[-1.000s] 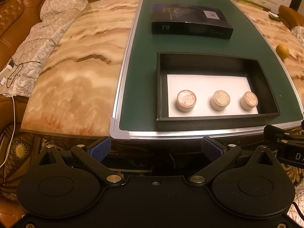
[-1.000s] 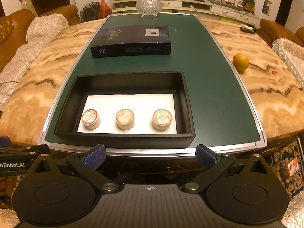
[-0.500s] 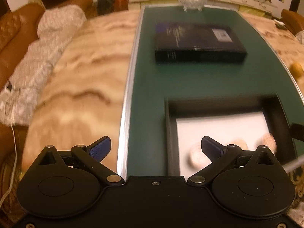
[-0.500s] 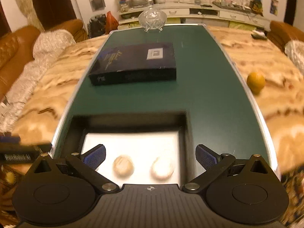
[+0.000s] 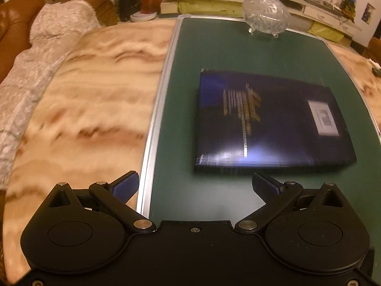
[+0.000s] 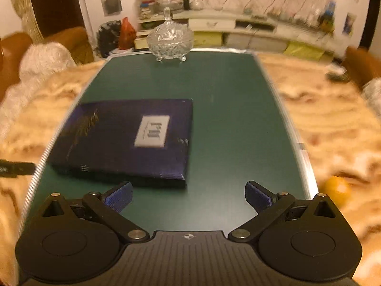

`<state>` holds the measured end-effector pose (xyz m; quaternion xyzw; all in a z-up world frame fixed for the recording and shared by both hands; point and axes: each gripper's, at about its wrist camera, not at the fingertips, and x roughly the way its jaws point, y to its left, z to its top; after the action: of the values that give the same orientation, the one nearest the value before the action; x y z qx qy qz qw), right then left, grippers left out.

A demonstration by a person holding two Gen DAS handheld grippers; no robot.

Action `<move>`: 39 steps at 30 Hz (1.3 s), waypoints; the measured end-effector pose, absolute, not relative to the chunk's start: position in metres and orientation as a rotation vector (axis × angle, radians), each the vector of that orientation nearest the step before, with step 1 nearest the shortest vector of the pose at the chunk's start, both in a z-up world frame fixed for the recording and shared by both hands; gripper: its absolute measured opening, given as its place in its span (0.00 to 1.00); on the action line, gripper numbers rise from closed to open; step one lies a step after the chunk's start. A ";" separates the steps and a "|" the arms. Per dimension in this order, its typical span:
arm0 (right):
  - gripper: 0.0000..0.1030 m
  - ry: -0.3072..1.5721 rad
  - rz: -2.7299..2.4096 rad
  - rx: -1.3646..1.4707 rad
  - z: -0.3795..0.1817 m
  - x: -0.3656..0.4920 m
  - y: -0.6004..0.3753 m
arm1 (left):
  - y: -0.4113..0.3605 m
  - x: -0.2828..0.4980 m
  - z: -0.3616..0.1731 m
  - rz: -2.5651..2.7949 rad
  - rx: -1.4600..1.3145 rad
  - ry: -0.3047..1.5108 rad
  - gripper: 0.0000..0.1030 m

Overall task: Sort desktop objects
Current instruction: 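Move both grippers forward onto the edge of the dark blue box, then close the right gripper on the box edge while the left gripper grips it too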

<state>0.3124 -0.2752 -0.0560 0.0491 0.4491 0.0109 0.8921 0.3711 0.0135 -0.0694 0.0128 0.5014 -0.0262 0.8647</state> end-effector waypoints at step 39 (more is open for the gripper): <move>0.63 0.955 0.163 0.329 -0.102 0.392 -0.287 | 0.002 0.428 -0.093 -0.226 -0.104 1.055 0.79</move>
<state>0.3918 -0.2870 -0.1019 0.1575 0.4571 0.0780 0.8719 0.4279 0.0019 -0.0931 -0.0493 0.5019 -0.1077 0.8568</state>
